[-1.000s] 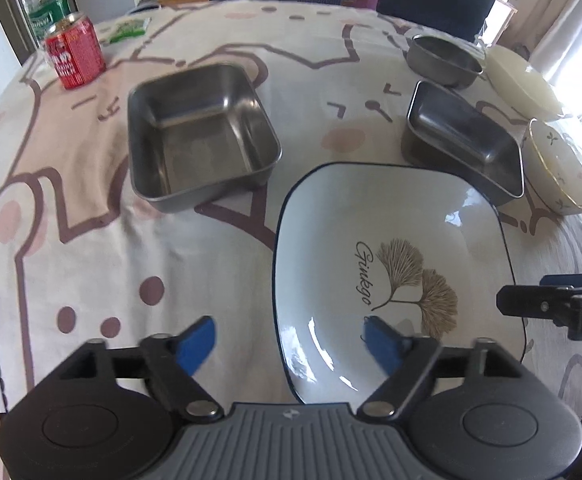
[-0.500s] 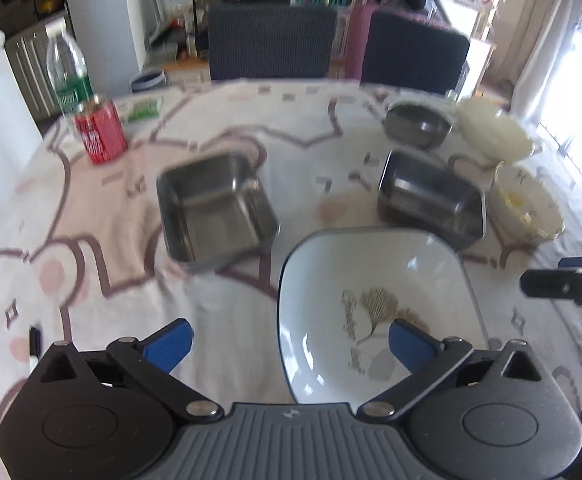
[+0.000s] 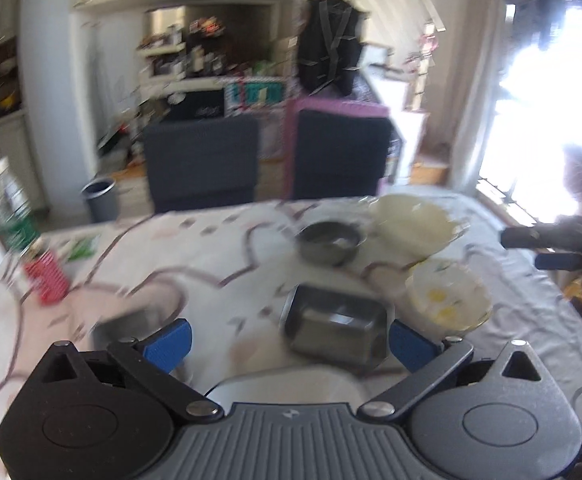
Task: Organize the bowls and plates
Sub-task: 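Move both grippers toward the cream two-handled bowl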
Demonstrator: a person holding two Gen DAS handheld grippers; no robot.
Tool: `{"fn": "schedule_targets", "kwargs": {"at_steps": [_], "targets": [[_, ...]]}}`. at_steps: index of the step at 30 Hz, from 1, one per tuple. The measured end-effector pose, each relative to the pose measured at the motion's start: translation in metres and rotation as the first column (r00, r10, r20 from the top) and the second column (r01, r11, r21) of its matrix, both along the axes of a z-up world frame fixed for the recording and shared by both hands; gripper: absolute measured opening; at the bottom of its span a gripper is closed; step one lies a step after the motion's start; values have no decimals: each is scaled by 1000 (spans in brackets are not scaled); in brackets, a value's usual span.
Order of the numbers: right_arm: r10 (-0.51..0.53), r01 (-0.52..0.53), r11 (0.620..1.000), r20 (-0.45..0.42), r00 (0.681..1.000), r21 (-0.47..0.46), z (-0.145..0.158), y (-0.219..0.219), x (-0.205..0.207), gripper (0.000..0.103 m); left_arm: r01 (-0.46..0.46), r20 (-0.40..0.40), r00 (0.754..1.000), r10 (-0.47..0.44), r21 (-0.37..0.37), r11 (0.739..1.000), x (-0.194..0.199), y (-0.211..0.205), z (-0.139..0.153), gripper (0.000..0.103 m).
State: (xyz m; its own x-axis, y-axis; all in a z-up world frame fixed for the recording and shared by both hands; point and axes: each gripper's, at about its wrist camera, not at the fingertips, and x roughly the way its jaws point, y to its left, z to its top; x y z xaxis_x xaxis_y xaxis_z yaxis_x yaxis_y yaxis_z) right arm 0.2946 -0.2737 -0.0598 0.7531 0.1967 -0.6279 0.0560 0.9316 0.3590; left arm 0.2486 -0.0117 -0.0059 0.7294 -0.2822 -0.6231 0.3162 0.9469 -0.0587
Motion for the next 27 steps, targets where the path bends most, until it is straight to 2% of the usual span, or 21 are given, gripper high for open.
{"fn": "schedule_targets", "kwargs": {"at_steps": [3,9,14,17,21,27], "targets": [[-99,98,995,36,994,19,1,-37,11,103,88,0,996,-88,-30,996,16,-19,7,103],[-247,248,969,63,967,-11,-11,-104,41,103,128,2,992,-128,4,992,70,-58,12,103],[-323,324,946,40,945,-13,-30,-154,69,103,182,-44,982,-182,-9,983,131,-86,10,103],[-322,322,947,0,947,-3,-48,-171,93,103,215,-64,975,-212,34,976,173,-108,6,103],[-356,356,935,-5,935,3,-69,-181,116,103,243,-102,967,-235,75,967,222,-132,-4,103],[-392,393,919,-40,919,21,-94,-175,145,103,266,-151,955,-256,53,963,289,-158,-30,103]]}}
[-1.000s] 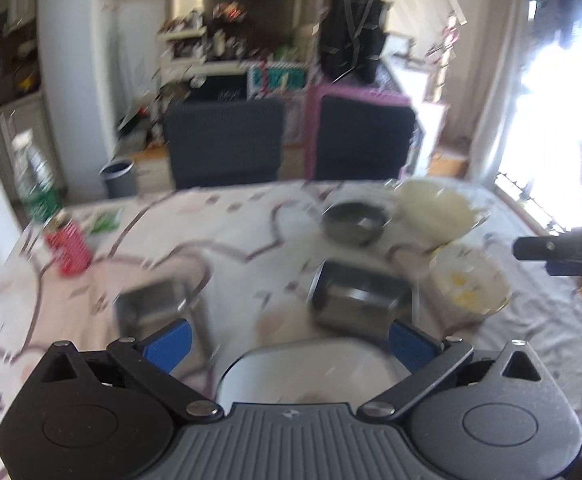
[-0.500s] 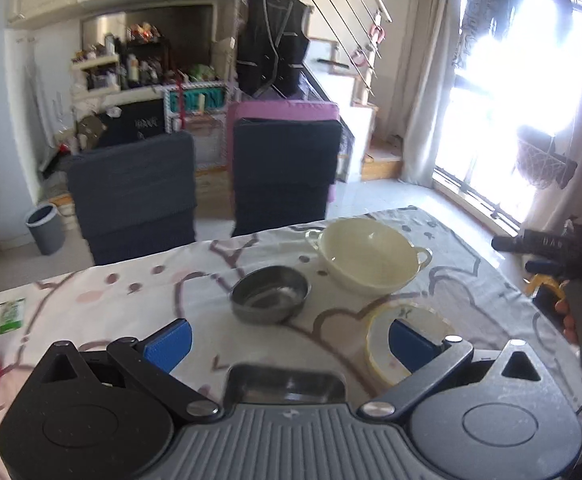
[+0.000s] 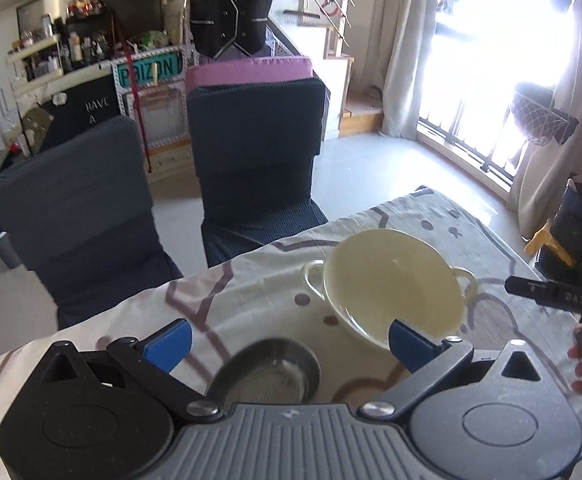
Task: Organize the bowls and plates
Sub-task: 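Move both grippers toward the cream two-handled bowl, then close the left gripper on the bowl rim while the right gripper grasps it too, then lift the cream bowl with both grippers off the table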
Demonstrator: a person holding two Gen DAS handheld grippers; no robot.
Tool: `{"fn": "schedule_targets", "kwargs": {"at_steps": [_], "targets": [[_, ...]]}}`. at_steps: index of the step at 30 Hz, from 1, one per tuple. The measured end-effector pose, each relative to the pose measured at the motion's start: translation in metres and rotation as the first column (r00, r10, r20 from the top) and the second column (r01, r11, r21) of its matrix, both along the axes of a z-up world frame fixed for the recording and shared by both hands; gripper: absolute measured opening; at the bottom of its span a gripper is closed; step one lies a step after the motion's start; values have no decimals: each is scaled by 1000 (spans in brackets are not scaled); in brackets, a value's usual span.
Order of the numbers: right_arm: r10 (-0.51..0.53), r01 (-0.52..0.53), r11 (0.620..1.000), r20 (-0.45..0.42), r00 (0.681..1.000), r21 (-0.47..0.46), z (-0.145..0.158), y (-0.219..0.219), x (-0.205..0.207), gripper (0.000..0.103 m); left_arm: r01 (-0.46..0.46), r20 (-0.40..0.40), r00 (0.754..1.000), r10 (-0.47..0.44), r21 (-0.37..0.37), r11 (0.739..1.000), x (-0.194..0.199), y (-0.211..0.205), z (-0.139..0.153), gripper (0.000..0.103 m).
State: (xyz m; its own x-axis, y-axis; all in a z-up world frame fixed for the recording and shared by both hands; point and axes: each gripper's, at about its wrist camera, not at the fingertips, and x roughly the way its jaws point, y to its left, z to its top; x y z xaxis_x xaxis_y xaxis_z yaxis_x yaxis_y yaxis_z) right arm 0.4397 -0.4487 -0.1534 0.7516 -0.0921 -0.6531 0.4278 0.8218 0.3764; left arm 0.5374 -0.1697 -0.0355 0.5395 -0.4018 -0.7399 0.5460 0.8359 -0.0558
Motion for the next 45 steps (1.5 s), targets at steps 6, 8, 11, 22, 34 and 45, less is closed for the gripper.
{"fn": "schedule_targets", "kwargs": {"at_steps": [6,8,11,22,34,45], "targets": [[53,-59,992,58,997,111,-16,-11,32,103,-7,-80,997,4,-43,999,53,-20,-32,85],[59,-72,983,81,995,167,-17,-15,38,101,-19,-113,994,11,-67,998,68,-25,-41,78],[51,-70,972,91,995,223,-22,-19,46,86,11,-155,987,-30,-120,993,84,-34,-54,65],[115,-120,969,35,993,214,-27,-14,46,48,7,-256,966,-43,-139,990,106,-60,-102,44],[115,-108,978,-30,993,181,-34,-9,55,21,-33,-335,942,-32,-186,982,119,-63,-122,25],[106,-97,978,-41,994,185,-40,-6,62,21,-61,-309,951,-19,-246,967,117,-60,-132,24]]}}
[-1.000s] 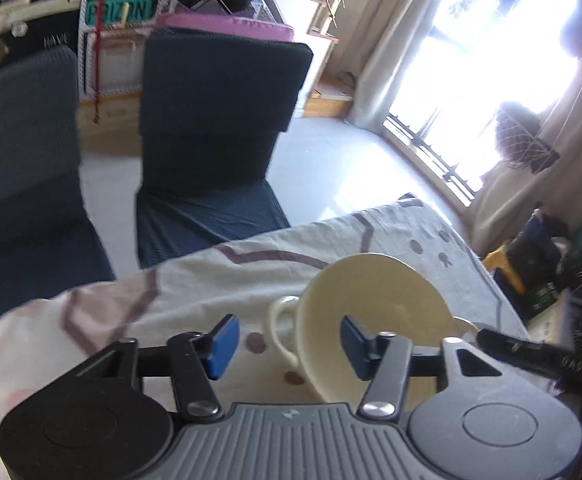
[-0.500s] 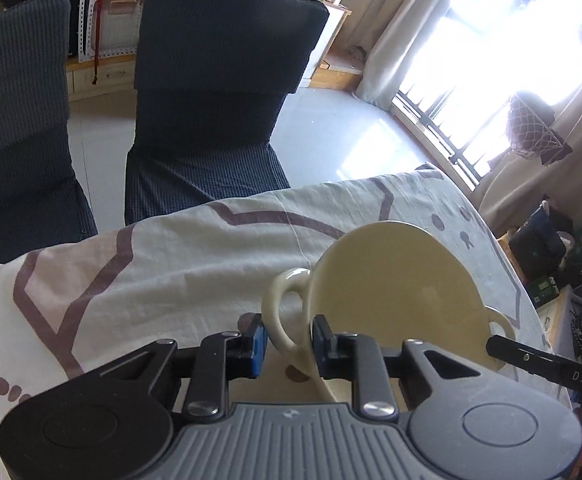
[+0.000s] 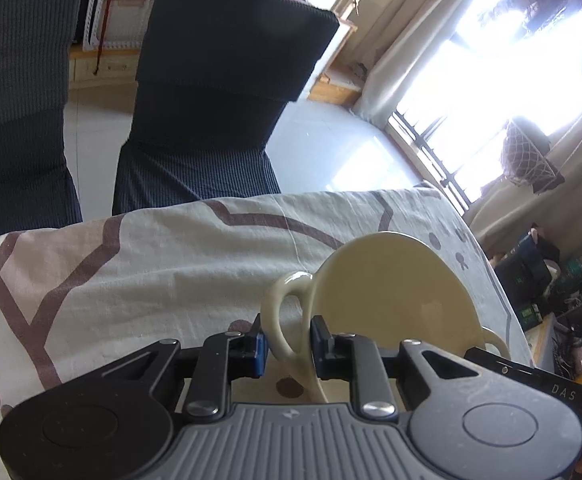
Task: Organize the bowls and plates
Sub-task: 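Lift the cream bowl with both grippers off the table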
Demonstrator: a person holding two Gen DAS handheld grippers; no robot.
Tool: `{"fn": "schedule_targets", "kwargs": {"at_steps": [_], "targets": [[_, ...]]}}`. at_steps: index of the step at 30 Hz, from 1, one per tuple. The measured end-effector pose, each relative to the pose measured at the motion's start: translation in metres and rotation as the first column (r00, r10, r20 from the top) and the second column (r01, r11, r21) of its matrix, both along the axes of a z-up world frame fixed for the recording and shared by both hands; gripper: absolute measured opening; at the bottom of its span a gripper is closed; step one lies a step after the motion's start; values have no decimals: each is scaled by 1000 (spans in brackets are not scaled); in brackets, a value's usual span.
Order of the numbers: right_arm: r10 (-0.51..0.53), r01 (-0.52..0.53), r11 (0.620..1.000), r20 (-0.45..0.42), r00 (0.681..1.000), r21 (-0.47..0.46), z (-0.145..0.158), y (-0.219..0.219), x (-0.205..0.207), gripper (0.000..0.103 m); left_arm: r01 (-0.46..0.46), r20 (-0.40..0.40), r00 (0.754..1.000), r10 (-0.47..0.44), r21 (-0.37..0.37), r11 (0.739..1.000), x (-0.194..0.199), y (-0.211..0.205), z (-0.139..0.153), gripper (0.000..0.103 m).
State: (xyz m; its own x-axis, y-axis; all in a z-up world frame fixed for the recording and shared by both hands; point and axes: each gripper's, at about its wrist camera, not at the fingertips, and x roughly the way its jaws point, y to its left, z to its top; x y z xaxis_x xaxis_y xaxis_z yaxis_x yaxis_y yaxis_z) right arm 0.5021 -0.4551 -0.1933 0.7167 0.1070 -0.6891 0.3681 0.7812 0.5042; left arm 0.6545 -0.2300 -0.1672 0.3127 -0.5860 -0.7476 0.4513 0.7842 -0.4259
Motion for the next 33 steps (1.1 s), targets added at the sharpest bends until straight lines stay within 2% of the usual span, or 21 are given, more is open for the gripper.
{"fn": "schedule_targets", "kwargs": {"at_steps": [7,11,14,17,21,26,31,33], "targets": [[11,-11,999,6,1000,-48,3,10,-3,21,-25,73,997,23,34,999,-16,-5,3,25],[48,-45,988,17,999,-146,12,21,-8,24,-24,149,989,10,90,996,-33,-12,14,24],[69,-62,983,35,997,-171,24,27,-14,24,-53,126,991,44,66,996,-36,-6,18,24],[85,-78,978,25,996,-194,35,31,-17,24,-56,119,992,46,75,996,-44,-5,18,24],[71,-71,982,-6,997,-178,29,28,-22,24,-33,76,997,28,60,998,-55,-2,13,25],[8,-10,996,-21,1000,-88,11,7,-22,22,13,15,1000,-14,73,997,-49,-10,7,24],[21,-23,999,-47,999,-39,7,-6,-10,23,-5,8,1000,4,61,998,-33,-9,5,29],[42,-45,998,-69,997,-34,6,-9,-4,24,-4,-17,1000,5,49,999,-29,-10,3,28]]}}
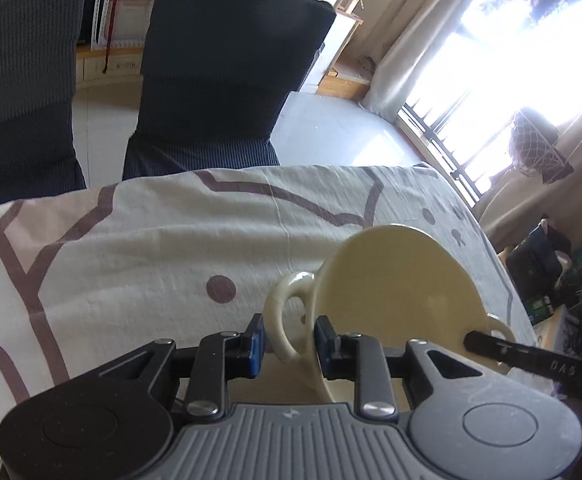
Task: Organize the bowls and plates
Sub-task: 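Lift the cream bowl with both grippers off the table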
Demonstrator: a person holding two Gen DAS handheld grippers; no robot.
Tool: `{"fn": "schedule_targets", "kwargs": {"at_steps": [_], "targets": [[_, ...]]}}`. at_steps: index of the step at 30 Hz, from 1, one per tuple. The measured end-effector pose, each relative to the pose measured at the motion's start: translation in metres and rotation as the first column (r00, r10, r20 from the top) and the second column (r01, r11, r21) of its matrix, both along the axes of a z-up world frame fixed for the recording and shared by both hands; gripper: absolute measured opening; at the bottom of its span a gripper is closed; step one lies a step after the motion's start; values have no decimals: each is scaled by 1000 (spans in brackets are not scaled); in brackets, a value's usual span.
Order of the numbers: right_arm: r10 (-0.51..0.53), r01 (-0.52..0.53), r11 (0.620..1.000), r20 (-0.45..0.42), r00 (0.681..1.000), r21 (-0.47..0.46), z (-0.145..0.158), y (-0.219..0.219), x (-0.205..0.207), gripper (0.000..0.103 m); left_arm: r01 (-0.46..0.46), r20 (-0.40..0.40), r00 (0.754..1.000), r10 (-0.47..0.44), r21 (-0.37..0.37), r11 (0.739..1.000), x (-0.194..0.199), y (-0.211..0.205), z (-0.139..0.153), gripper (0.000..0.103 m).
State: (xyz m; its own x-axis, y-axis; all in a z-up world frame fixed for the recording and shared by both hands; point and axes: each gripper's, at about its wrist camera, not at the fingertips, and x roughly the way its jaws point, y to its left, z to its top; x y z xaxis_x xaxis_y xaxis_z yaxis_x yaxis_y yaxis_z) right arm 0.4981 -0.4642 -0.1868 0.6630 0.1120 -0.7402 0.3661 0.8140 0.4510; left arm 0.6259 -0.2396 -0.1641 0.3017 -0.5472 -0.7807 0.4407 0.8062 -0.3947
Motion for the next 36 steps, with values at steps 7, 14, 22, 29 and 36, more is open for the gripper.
{"fn": "schedule_targets", "kwargs": {"at_steps": [7,14,22,29,36], "targets": [[40,-41,998,-16,999,-44,-2,2,12,25,13,-3,1000,-13,-18,1000,1,0,-1,25],[63,-60,991,24,998,-116,-1,9,8,25,25,96,995,-26,13,1000,-14,-5,7,26],[84,-68,986,100,991,-155,34,17,-14,25,-10,143,990,12,-14,1000,-35,4,44,25],[109,-82,983,158,981,-164,83,29,-47,24,-45,178,983,50,-31,998,-78,31,95,25],[145,-111,980,210,967,-164,126,56,-85,23,-101,211,972,107,-38,994,-135,76,141,25]]}}
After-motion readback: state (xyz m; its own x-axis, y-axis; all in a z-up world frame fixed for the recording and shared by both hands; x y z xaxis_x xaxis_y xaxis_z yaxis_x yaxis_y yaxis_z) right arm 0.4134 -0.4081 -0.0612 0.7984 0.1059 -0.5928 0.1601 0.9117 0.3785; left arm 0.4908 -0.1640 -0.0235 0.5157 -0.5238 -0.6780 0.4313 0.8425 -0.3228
